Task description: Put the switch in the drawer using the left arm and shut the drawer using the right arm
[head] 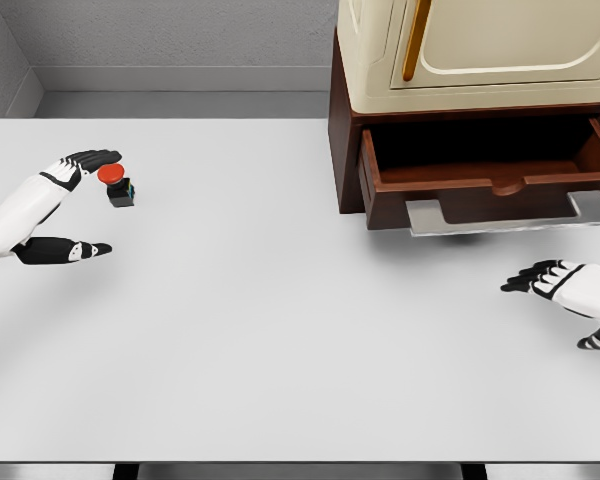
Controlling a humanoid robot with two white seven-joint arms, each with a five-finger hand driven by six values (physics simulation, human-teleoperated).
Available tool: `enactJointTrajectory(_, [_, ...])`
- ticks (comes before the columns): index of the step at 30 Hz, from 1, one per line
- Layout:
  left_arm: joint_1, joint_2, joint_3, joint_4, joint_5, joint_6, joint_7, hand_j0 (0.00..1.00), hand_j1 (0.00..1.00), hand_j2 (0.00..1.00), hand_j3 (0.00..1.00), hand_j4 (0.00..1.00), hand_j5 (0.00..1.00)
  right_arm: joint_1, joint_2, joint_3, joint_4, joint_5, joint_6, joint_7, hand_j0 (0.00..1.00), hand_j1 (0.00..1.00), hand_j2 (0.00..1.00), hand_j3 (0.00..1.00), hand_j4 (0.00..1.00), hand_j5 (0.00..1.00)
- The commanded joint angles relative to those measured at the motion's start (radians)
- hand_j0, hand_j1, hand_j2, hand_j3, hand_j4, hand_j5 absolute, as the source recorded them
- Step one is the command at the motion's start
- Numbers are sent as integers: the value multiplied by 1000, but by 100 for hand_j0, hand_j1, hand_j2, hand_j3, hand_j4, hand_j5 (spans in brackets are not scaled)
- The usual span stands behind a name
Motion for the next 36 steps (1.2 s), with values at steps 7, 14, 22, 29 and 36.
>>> enactJointTrajectory(7, [-14,-6,-9,21,10,1,7,100,100,100,100,100,100,5,-34,-58,2,-93,3,0,83,83,83,83,83,83])
enactJointTrajectory(14, [-258,-83,-168,240,41,1,-1,100,100,100,100,100,100,242,-30,-392,6,-213,3,0,69,69,69,69,69,69])
enactJointTrajectory(22, [-296,-125,-231,329,289,1,-64,100,100,100,100,100,100,242,-33,-392,4,-224,3,0,71,71,71,71,71,71])
enactJointTrajectory(29, [-351,-121,-218,455,411,90,-76,100,100,100,100,100,100,255,-67,-384,4,-227,3,0,72,72,72,72,72,72])
enactJointTrajectory(36, [-354,-135,-230,507,466,234,-121,100,100,100,100,100,100,253,-105,-360,1,-268,3,0,72,72,72,72,72,72])
